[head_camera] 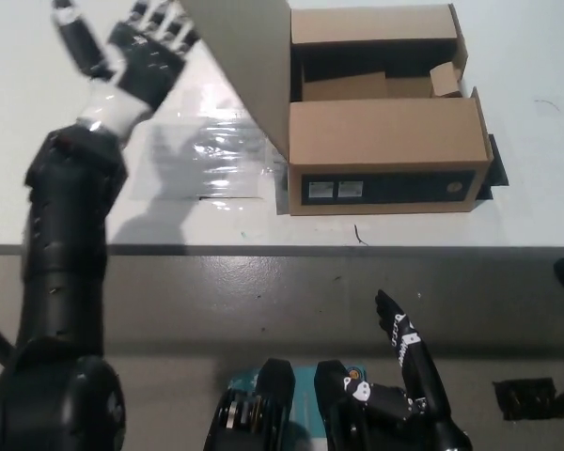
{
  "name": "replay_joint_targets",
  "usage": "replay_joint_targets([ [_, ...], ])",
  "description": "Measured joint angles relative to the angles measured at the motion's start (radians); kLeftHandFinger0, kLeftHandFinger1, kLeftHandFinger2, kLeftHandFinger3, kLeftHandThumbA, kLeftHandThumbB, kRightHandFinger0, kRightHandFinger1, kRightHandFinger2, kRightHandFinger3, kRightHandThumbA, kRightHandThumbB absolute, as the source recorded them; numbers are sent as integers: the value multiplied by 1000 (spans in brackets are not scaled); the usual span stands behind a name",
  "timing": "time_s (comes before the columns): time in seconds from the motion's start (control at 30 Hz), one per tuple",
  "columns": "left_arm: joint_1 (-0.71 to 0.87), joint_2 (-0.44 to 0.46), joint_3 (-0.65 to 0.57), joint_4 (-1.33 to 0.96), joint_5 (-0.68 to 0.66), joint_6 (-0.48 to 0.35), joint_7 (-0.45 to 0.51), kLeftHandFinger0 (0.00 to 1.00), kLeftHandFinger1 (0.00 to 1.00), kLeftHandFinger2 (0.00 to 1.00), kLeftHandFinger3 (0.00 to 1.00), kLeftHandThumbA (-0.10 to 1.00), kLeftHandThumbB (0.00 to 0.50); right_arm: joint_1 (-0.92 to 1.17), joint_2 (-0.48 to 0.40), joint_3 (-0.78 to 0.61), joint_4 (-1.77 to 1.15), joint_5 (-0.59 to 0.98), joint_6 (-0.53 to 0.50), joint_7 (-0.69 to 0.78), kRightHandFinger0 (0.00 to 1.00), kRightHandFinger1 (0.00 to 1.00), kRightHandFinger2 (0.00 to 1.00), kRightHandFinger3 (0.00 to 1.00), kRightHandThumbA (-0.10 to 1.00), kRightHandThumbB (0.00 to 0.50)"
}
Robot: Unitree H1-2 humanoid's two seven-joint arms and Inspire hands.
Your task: A small storge box is placed at the center of the table and the robot uses its left hand to push the lid and close it
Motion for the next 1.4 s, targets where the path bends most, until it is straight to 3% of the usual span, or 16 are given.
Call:
replay_joint_targets([
  [0.67, -31, -159, -199, 72, 215, -49, -8, 1000, 1000, 1000, 1000, 1000, 391, -2, -1, 12, -7, 6, 0, 20, 1000, 1000, 1000, 1000, 1000, 340],
  [1.4, 180, -150, -243, -51, 270, -61, -83, 1000, 1000, 1000, 1000, 1000, 404, -2, -3, 14, -8, 6, 0, 39, 1000, 1000, 1000, 1000, 1000, 334],
])
